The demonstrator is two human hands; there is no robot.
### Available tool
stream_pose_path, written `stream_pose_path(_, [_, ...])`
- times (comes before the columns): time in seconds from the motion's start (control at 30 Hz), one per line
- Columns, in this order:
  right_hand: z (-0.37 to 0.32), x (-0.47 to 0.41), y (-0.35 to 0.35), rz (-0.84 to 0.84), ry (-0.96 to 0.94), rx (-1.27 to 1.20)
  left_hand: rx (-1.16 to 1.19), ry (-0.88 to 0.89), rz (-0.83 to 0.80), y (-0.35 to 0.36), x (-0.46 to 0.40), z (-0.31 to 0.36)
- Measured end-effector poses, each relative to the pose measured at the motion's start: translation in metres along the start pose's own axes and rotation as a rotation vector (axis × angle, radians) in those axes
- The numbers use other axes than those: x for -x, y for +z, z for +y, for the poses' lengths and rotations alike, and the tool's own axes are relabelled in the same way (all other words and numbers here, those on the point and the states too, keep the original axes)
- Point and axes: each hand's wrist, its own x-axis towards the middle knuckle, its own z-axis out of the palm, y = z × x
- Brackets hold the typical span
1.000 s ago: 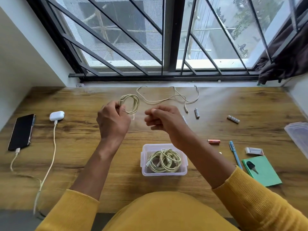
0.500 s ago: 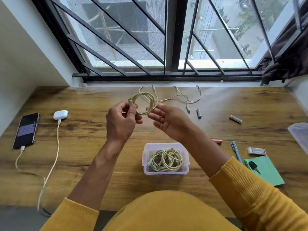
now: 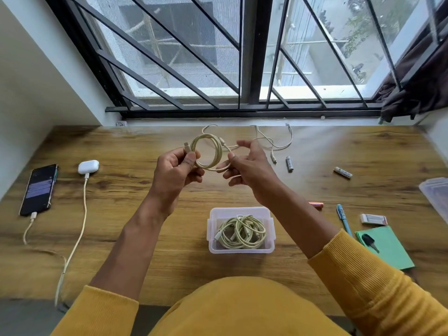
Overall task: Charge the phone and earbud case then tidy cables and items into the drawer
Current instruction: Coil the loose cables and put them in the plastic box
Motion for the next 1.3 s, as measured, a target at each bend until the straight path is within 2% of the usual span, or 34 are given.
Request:
stream_pose_path(0.27, [0.003,-0.001,-0.002,0.003,-0.052,0.193,0.060,-0.059,0.003,0.003,-0.001,-0.001])
stream_pose_path(0.43, [0.008,-0.003,-0.004,0.000,-0.084,0.125,0.044,-0.088,-0.002,0.005,0.000,-0.007])
stream_pose_path(0.6, [0.006,-0.001,-0.003,-0.079,-0.162,0.040,-0.178,-0.097,0.100,0.011,-0.003,-0.017])
stream_pose_path(0.73, [0.005,-0.001,-0.006,-0.142,-0.143,-0.027,-0.433,-0.031,0.190,0.012,-0.002,-0.019])
stream_pose_path(0.93, [0.000,0.002,-0.008,-0.213,-0.134,-0.037,-0.657,0.039,0.250,0.013,0.002,-0.008])
stream_pose_path(1.03, [-0.004,0.003,-0.003,-0.232,-0.174,0.049,-0.722,0.054,0.248,0.013,0.002,-0.003])
stream_pose_path(1.13, [-0.007,0.004,0.004,-0.198,-0.248,0.245,-0.767,0.073,0.211,0.014,0.002,0.000])
stream_pose_path(1.23, [-0.009,0.005,0.008,-0.153,-0.353,0.505,-0.719,0.039,0.165,0.017,0.003,0.003])
stream_pose_path(1.3, [-0.010,0.005,0.010,-0.128,-0.435,0.595,-0.685,0.011,0.164,0.018,0.004,0.004])
